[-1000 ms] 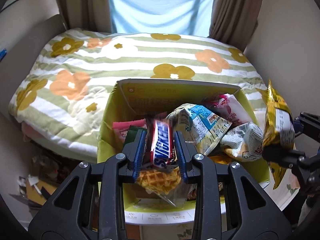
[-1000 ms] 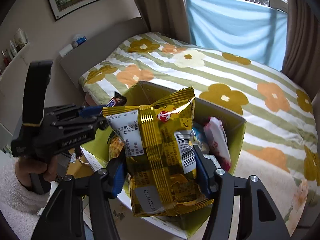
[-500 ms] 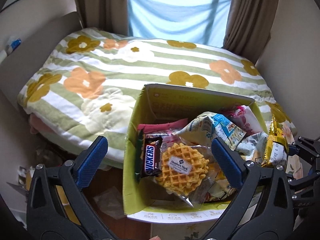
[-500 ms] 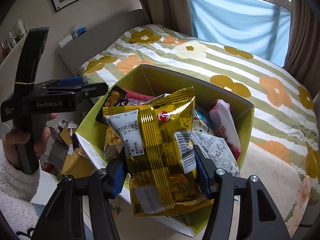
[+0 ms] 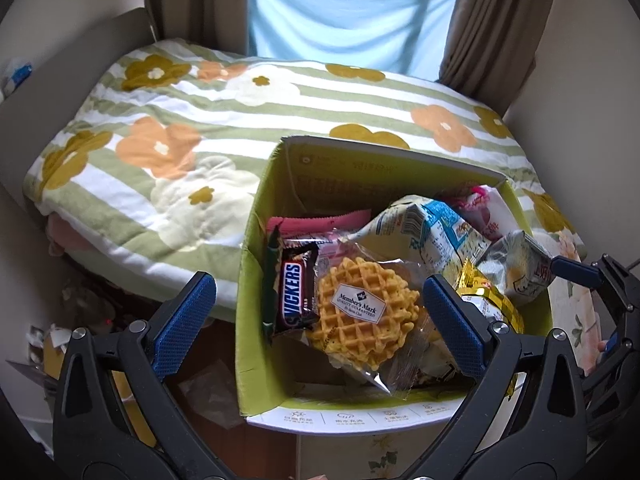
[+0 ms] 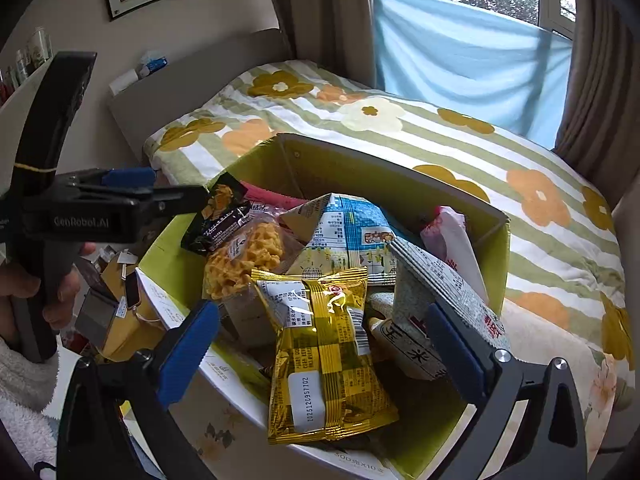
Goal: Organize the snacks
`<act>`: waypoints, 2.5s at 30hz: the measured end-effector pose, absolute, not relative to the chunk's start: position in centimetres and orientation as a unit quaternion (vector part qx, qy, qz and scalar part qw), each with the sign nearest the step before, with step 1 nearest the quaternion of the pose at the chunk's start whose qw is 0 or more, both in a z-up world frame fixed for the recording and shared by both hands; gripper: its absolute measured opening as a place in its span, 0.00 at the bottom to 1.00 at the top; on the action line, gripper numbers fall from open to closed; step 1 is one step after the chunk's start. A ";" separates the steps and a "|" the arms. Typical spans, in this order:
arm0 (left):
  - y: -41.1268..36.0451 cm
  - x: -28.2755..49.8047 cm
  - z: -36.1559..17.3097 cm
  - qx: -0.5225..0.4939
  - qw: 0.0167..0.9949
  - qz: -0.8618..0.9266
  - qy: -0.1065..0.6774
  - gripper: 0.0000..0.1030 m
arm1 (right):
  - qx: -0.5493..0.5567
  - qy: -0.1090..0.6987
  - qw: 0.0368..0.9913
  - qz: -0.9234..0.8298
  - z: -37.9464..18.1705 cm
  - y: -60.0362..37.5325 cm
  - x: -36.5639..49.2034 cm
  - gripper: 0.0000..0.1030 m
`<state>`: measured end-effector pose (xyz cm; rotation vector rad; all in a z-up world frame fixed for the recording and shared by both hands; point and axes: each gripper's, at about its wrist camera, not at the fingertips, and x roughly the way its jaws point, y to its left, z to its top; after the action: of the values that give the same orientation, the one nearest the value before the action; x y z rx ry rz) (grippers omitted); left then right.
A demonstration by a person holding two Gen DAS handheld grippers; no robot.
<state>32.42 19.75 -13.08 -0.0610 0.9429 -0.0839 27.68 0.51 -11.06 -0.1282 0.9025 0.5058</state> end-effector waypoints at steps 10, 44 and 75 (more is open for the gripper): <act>18.6 31.1 -11.0 -0.018 0.899 -0.052 0.434 1.00 | -0.047 0.412 0.883 0.218 -9.3 -0.4 26.2 0.99; 6.7 0.7 2.3 0.004 0.971 -0.053 0.231 1.00 | 0.036 0.220 0.975 -0.002 4.2 -14.7 -1.2 0.99; 5.3 0.9 1.9 0.011 0.972 -0.054 0.230 1.00 | 0.025 0.219 0.975 -0.035 3.1 -14.4 -1.5 0.99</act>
<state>0.93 5.31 1.87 0.0214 0.4638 -0.1092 -1.48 -14.42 3.14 0.0512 0.4408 -0.0700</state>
